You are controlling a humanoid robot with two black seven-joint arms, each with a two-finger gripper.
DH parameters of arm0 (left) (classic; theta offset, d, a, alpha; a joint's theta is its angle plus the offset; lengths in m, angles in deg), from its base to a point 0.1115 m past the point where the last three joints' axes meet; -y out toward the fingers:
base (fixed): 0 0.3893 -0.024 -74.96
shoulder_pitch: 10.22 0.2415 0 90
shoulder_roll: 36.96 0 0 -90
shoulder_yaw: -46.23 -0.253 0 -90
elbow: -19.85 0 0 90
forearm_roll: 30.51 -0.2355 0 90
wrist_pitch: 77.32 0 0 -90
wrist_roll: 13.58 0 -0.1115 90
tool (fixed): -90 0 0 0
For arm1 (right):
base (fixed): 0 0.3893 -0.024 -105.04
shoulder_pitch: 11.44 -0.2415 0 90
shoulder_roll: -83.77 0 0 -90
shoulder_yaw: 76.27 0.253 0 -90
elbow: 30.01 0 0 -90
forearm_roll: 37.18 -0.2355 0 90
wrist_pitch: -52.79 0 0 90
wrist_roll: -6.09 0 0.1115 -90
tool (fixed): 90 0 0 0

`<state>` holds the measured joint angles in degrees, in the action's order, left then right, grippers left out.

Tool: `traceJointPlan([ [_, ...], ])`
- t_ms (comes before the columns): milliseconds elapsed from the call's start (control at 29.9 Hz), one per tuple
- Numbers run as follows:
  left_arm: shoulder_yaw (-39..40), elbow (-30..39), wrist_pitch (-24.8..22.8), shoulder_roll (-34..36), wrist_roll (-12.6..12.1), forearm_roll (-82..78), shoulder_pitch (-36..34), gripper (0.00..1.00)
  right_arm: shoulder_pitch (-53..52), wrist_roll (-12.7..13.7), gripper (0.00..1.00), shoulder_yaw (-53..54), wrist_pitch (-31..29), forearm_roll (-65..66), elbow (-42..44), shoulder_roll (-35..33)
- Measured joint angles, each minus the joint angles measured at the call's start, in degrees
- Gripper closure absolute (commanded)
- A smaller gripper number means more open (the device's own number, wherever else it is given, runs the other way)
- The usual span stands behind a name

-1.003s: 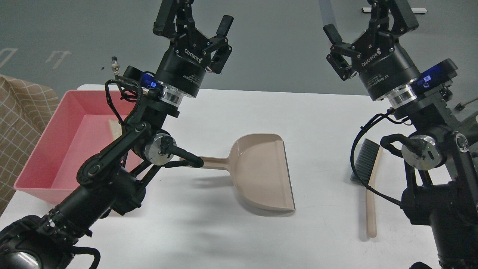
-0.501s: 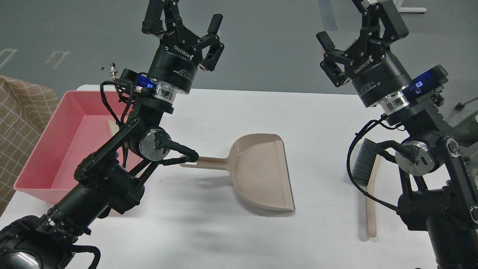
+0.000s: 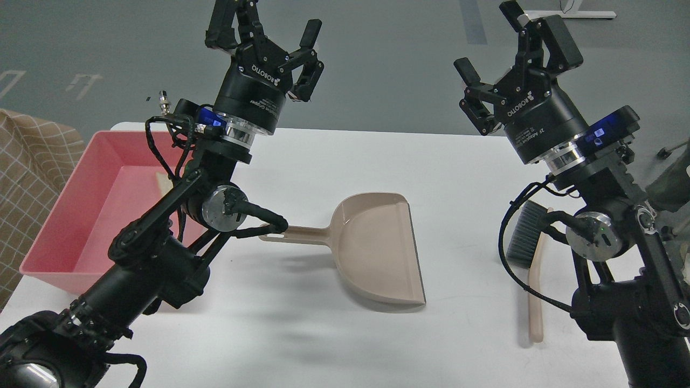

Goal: Sweep and dump garbage into bin

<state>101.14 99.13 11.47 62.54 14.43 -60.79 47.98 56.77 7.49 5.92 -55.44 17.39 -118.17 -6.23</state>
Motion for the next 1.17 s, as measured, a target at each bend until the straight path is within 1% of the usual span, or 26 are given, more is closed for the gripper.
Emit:
traceJointPlan([
  [1170, -0.5, 0.02, -0.12, -0.09, -0.01, -0.77, 1.04, 0.02, 0.51, -0.09, 0.0, 0.08, -0.23, -0.06, -0.56, 0.0],
])
